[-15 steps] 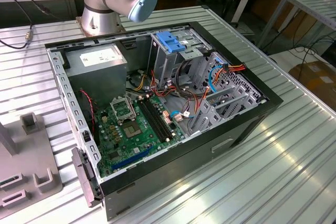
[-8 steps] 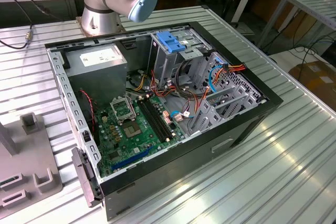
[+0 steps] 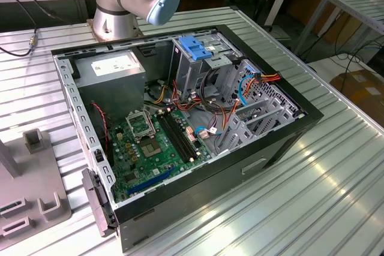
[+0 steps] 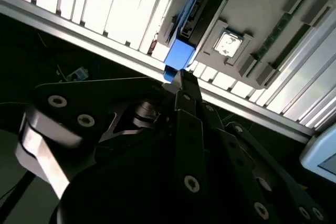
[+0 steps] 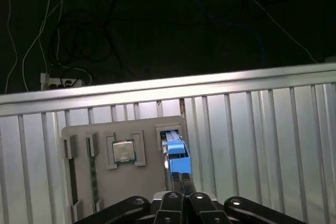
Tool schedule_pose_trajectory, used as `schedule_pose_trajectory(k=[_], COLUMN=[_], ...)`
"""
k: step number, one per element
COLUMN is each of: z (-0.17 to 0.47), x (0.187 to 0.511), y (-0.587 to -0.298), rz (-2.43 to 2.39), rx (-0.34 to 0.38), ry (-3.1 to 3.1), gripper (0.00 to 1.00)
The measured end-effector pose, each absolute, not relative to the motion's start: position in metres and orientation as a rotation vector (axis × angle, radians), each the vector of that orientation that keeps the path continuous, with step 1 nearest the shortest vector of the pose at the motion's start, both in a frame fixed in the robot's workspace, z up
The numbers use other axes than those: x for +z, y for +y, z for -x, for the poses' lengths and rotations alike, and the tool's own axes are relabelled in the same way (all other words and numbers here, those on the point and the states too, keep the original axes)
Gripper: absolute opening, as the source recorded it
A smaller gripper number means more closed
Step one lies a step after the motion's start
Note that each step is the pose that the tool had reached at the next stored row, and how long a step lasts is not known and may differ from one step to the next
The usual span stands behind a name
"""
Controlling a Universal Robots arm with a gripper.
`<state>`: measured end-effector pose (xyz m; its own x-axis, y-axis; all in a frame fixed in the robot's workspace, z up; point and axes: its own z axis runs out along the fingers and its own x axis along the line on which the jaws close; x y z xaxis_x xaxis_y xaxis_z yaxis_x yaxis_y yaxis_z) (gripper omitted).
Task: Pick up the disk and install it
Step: 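Pick up the disk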
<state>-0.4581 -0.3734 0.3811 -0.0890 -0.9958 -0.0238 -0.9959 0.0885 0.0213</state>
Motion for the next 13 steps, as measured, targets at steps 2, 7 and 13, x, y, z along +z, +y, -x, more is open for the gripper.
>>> schedule_pose_trajectory(k=[2,7,13], z=[0.458,0.458,0.458], x=[0.38,0.377,0.366], y=[-0.373,-0.373,-0.373], rz=[2.165,2.244,2.246], rx=[0.045,0.039,0.039], ry=[2.268,2.185,2.182], gripper=[0.1,0.23,0.48])
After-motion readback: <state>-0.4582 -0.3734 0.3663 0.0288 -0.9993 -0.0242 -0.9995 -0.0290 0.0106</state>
